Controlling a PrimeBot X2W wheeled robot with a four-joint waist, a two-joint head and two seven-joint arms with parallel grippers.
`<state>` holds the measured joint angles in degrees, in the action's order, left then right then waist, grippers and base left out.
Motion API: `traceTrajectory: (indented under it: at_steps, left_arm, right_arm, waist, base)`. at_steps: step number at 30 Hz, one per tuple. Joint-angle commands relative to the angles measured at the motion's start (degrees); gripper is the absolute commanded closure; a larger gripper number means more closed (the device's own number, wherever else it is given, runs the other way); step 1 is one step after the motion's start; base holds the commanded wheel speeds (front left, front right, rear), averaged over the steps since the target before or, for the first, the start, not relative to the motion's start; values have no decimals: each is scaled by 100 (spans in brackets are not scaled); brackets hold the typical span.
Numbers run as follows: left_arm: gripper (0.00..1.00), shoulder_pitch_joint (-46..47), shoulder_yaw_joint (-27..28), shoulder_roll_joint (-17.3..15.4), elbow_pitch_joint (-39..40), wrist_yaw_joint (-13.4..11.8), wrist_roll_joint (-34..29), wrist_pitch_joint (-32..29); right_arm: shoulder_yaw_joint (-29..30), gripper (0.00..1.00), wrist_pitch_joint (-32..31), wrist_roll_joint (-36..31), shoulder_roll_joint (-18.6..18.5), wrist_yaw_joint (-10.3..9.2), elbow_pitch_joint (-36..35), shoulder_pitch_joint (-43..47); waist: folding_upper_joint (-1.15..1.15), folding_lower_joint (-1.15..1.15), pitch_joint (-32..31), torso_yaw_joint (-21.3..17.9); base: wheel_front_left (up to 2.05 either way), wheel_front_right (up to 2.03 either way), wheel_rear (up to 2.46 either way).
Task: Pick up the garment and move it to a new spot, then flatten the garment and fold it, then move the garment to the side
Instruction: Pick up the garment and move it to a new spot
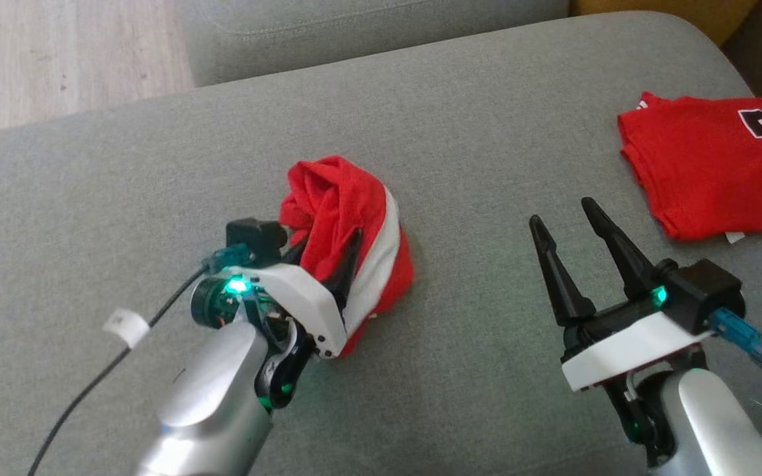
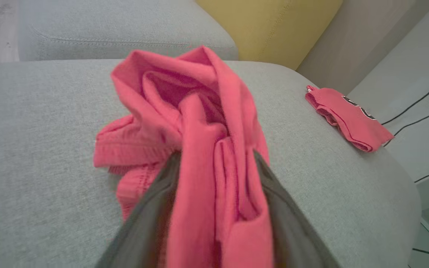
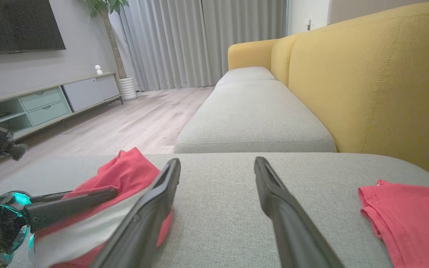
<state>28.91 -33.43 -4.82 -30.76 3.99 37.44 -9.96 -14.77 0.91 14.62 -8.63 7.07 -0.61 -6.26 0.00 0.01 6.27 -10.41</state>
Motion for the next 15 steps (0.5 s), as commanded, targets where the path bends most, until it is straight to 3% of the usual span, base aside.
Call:
traceTrajectory:
  at_steps: [1,7,11,15]
  left_arm:
    - [0,252,207,-29,113,-7,17,195]
    - [0,1,490,-76,392,113,211,1097]
    - [0,-466,834,-484,989,41,186,1735]
    - [0,-1013,1163,-1034,1567,-249,-87,2205]
  right_arm:
    - [-92,0,8,12,26,42,-172,-151]
    - [15,0,-12,-2,27,42,-173,-85]
    - [86,0,-25,-7,43,42,-179,27]
    - [89,0,-39,20,69,42,-148,118]
  waist:
    - [0,-1,-18,44]
    - [0,-1,-132,246]
    - [0,-1,-222,457]
    - [0,-1,-270,624]
  base:
    - [0,0,0]
    - [0,0,0]
    - [0,0,0]
    - [0,0,0]
